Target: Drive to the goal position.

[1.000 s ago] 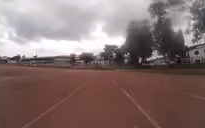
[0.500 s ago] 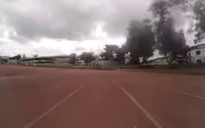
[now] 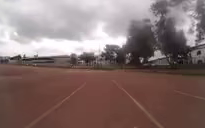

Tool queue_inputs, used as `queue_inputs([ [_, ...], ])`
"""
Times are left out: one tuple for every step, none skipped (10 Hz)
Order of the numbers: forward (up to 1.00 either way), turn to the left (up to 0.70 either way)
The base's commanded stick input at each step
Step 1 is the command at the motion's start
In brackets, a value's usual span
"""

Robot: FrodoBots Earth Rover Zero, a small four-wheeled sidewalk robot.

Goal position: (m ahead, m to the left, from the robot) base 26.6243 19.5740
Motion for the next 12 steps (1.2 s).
queue_inputs([
  [0.70,0.00],
  [0.70,0.00],
  [0.70,0.00],
  [0.70,0.00],
  [0.70,0.00],
  [0.70,0.00],
  [0.70,0.00],
  [0.70,0.00],
  [0.70,0.00],
  [0.70,0.00],
  [0.70,0.00],
  [0.70,0.00],
])
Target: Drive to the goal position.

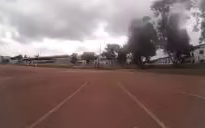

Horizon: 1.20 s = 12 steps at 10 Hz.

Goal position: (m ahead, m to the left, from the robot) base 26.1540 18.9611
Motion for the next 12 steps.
queue_inputs([
  [0.70,0.00],
  [0.70,0.00],
  [0.70,0.00],
  [0.70,0.00],
  [0.70,0.00],
  [0.70,0.00],
  [0.70,0.00],
  [0.70,0.00],
  [0.70,0.00],
  [0.70,0.00],
  [0.70,0.00],
  [0.70,0.00],
])
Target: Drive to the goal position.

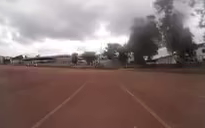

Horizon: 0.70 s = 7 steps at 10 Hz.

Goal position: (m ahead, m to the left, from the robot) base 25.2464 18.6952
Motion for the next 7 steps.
queue_inputs([
  [0.70,0.00],
  [0.70,0.00],
  [0.70,0.00],
  [0.70,0.00],
  [0.70,0.00],
  [0.70,0.00],
  [0.70,0.00],
])
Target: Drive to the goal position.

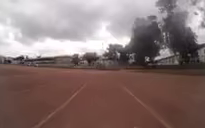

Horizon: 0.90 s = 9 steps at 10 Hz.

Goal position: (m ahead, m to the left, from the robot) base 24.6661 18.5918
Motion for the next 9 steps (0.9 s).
queue_inputs([
  [0.70,0.00],
  [0.70,0.00],
  [0.70,0.00],
  [0.70,0.00],
  [0.70,0.00],
  [0.70,0.00],
  [0.70,0.00],
  [0.70,0.00],
  [0.70,0.00],
])
